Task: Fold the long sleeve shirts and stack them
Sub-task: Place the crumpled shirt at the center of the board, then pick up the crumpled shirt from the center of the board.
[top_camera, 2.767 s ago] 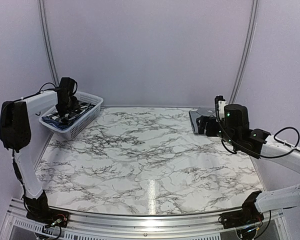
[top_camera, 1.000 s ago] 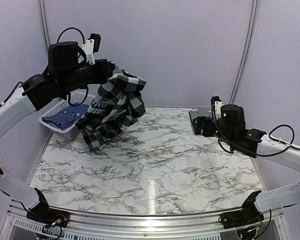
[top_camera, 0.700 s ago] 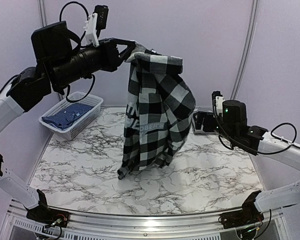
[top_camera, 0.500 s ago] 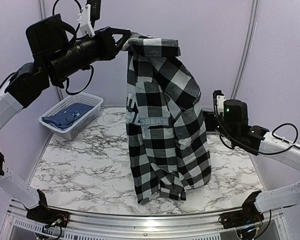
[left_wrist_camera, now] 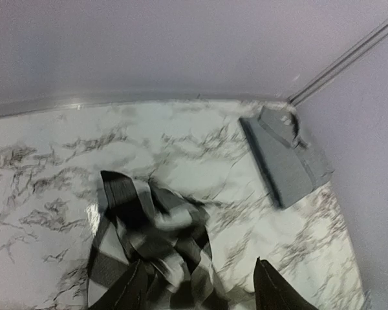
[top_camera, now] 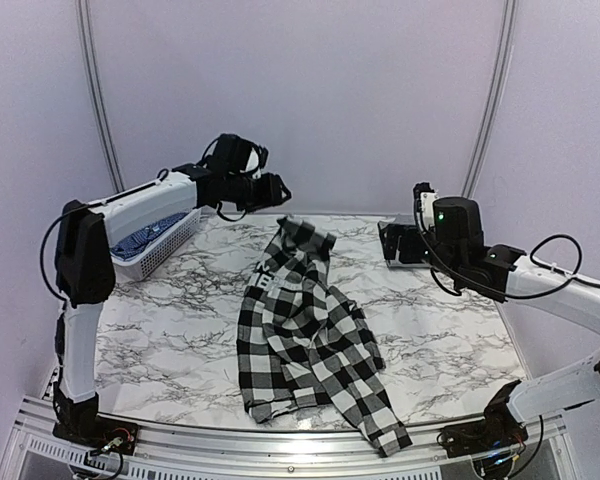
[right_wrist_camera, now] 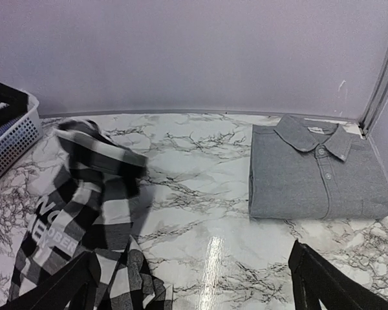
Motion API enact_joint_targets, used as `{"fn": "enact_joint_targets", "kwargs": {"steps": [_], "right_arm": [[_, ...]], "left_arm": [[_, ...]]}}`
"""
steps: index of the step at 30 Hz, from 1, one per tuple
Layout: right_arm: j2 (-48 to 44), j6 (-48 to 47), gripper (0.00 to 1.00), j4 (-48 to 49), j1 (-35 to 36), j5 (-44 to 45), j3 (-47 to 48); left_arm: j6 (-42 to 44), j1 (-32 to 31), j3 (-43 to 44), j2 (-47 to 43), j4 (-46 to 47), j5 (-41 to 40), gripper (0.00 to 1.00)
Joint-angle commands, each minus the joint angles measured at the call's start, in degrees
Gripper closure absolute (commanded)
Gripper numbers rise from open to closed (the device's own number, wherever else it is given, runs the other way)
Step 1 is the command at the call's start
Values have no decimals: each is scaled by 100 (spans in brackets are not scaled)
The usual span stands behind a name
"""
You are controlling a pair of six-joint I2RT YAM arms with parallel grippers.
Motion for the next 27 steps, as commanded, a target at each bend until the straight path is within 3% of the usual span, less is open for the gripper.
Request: {"fn": "enact_joint_targets", "kwargs": {"steps": [1, 3, 7, 18, 27], "right_arm": [[168, 36, 1, -255, -31, -461, 175], [206, 23, 1, -272, -22, -756, 60], [323, 93, 2, -387, 166, -1017, -164], [1360, 677, 20, -221, 1097, -1657, 133], [2198, 1154, 29, -56, 1371, -1951, 282]], "left_arm": [[-92, 0, 193, 100, -408, 178, 35], [-98, 0, 66, -6, -416, -50, 26], [-173, -15, -541, -488, -442, -350, 25], [-690, -644, -3615, -1985, -398, -643, 50], [-1319, -1037, -4868, -2218, 331, -324, 56]]}}
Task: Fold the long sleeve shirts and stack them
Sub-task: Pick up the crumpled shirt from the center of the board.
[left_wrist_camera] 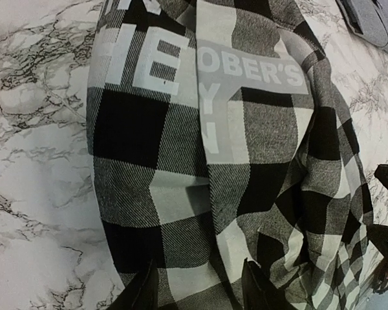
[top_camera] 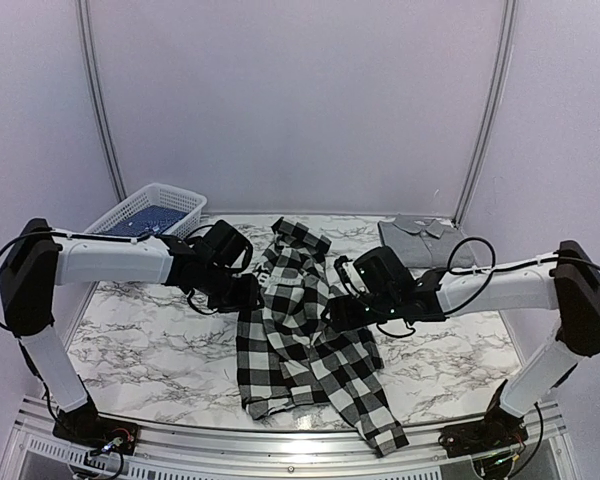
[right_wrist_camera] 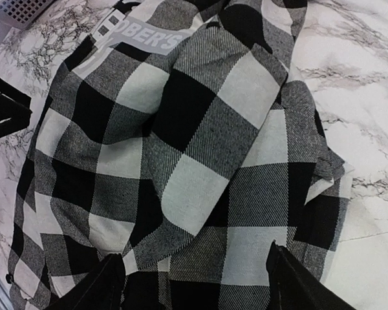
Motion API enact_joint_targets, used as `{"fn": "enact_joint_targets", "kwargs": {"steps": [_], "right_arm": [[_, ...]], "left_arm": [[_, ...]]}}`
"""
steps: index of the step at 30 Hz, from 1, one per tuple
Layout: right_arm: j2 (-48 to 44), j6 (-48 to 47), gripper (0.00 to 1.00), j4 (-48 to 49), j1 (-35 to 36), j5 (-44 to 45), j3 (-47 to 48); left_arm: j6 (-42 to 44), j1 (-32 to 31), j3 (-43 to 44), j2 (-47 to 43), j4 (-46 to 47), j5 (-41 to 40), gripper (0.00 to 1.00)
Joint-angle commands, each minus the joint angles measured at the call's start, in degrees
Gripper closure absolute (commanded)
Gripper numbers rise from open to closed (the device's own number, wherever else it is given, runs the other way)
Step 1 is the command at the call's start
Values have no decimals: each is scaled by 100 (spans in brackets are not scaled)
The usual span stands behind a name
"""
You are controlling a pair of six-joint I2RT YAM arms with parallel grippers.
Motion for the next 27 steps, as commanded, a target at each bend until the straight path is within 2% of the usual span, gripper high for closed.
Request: {"fn": "enact_joint_targets", "kwargs": {"steps": [1, 10, 20, 27], "right_arm": [[126, 316, 29, 199, 35, -146, 312], [378, 515, 35, 362, 37, -465, 302], [872, 635, 52, 493, 36, -418, 626], [955, 747, 60, 386, 36, -277, 685]], "left_arm": [[-416, -82, -223, -207, 682, 202, 56], [-617, -215, -280, 92, 987, 290, 63], [-750, -223, -355, 304, 1174, 188, 70], [-929, -220, -621, 172, 1165, -204, 64]]}}
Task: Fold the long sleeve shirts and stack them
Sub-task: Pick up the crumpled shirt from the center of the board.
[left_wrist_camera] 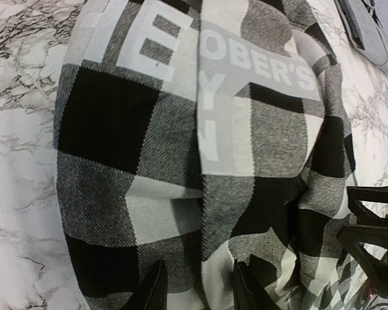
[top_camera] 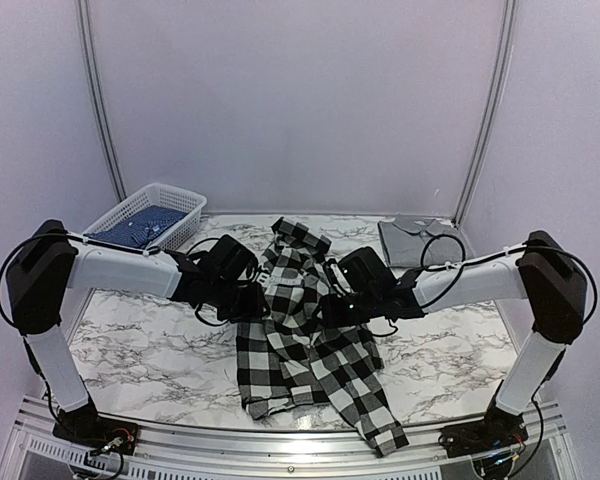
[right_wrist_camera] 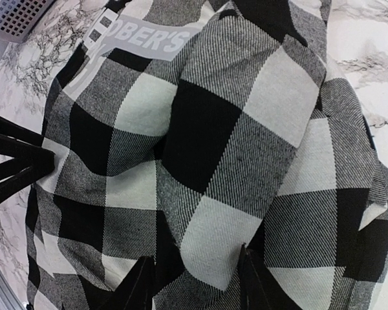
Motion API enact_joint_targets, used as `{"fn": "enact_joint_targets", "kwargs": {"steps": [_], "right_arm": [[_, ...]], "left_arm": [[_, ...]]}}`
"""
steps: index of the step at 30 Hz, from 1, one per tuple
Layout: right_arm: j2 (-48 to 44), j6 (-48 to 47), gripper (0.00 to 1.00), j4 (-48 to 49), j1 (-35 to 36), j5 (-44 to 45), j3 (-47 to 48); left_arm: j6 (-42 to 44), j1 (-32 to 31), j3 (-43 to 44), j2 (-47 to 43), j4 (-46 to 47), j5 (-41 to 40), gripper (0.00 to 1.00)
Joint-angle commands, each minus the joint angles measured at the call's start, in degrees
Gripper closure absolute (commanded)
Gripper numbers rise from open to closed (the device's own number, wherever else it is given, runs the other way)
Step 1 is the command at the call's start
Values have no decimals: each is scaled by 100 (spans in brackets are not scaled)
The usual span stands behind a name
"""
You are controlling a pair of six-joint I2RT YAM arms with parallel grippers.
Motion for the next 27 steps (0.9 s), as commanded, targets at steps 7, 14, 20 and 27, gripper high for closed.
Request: {"fn": "enact_joint_targets", "kwargs": {"steps": [7, 14, 20, 27], "right_arm": [[82, 171, 67, 5, 24, 176, 239], [116, 207, 81, -87, 11, 474, 299], [16, 201, 100, -171, -53, 614, 305], [-252, -19, 100, -499, -318, 939, 386]], "left_arm": [[-125, -51, -49, 54, 236, -87, 71], [-146, -50, 58, 10, 344, -87, 98], [-126, -42, 6, -202, 333, -429, 100], [69, 275, -82, -850, 25, -1007, 100]]}}
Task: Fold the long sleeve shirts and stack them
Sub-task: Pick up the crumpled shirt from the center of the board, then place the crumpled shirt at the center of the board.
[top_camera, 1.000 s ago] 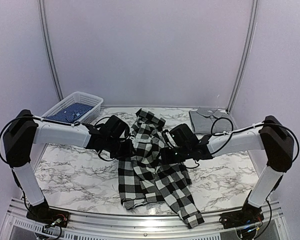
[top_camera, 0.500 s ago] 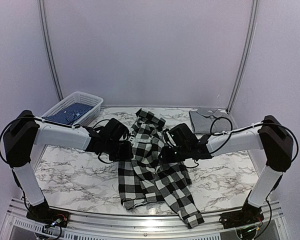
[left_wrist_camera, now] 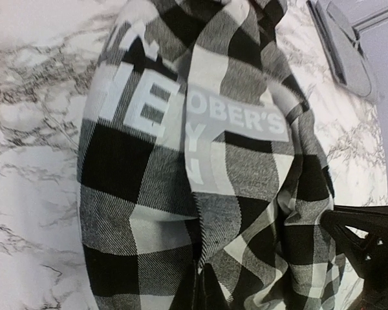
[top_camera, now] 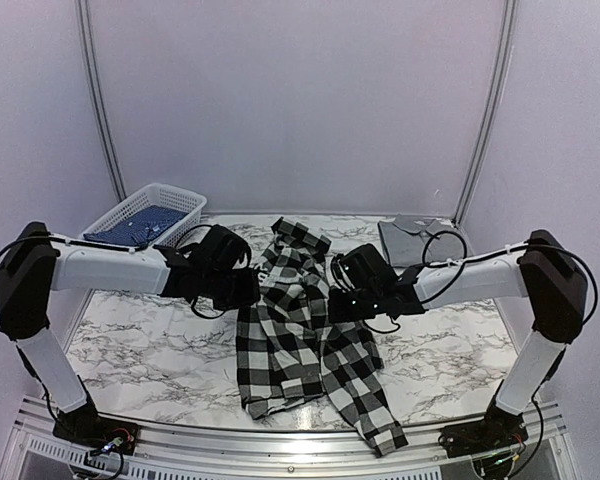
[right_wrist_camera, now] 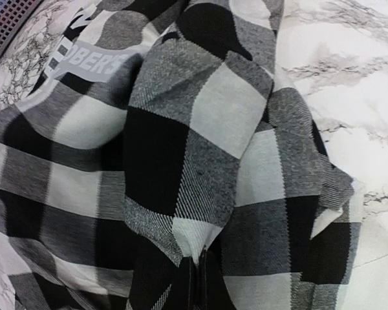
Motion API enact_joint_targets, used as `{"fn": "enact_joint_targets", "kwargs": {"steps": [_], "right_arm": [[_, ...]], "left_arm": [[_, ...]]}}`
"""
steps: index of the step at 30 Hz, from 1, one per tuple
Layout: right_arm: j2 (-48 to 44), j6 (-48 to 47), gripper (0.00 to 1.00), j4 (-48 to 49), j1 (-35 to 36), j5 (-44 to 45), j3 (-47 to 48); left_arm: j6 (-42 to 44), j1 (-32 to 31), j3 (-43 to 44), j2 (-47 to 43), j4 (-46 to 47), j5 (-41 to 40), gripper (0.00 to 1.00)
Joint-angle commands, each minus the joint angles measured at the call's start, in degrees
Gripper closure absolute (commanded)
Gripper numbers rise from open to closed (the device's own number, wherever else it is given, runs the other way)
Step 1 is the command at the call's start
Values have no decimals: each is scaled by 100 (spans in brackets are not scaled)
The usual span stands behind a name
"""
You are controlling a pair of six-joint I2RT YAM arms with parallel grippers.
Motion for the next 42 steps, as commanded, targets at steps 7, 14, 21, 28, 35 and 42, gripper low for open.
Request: {"fn": "enact_joint_targets", "kwargs": {"steps": [7, 14, 21, 28, 35, 42], "right_arm": [[-744, -771, 100, -898, -1157, 795, 416], [-749, -1459, 100, -1172, -2305, 930, 845], [-382, -1779, 100, -1181, -3166, 918, 1207], [296, -2055, 100, -1442, -3542, 1169, 2084], [287, -2275, 84, -1886, -3506, 885, 2437], [-448, -2241, 52, -1946, -2937, 740, 1752]], "left_arm": [[717, 1336, -100, -1338, -899, -1046, 100], [1217, 2441, 261, -1243, -1441, -1346, 100], [1522, 2834, 840, -671, -1647, -1233, 100], [1683, 2859, 1577, -2, -1707, -922, 100], [1840, 2675, 2071, 386, -1880, -368, 55], [1919, 1756, 1935, -41, -1887, -499, 35]]}}
